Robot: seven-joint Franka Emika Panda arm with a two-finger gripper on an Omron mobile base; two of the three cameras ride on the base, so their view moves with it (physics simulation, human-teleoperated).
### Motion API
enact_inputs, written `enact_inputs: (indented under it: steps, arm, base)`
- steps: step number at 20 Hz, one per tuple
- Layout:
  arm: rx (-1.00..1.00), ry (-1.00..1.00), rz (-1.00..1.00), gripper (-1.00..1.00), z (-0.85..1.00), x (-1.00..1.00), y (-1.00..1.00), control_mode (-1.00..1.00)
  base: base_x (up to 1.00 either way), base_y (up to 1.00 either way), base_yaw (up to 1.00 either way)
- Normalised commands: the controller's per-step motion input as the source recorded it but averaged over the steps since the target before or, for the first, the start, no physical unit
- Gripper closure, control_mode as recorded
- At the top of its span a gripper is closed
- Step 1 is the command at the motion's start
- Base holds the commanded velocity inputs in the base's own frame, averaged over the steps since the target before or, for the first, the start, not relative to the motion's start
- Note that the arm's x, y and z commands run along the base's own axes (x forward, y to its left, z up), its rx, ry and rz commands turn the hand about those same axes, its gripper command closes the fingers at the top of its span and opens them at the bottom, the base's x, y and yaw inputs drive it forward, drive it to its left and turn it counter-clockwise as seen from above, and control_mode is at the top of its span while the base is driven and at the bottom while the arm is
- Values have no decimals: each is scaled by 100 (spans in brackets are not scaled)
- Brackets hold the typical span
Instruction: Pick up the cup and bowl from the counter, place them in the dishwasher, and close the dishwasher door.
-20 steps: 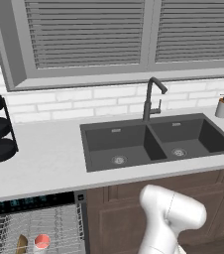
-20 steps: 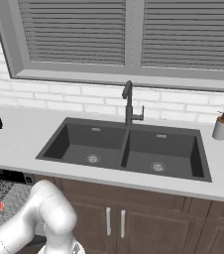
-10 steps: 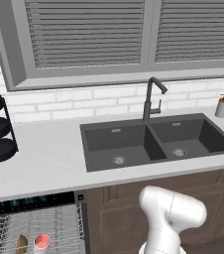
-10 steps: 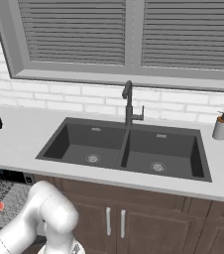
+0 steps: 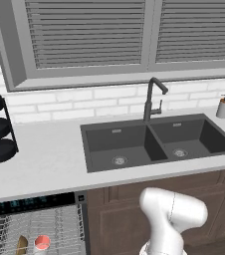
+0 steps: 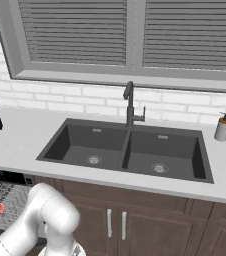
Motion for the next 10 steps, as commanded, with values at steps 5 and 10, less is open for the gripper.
enact_inputs:
  steps: [5,10]
  arm:
    - [-18,-2,20,-100,-100,-100,0,-100]
    - [-32,-3,8,-100,-100,-71,-21,-100]
  base:
    - [0,0,0]
    - [0,0,0]
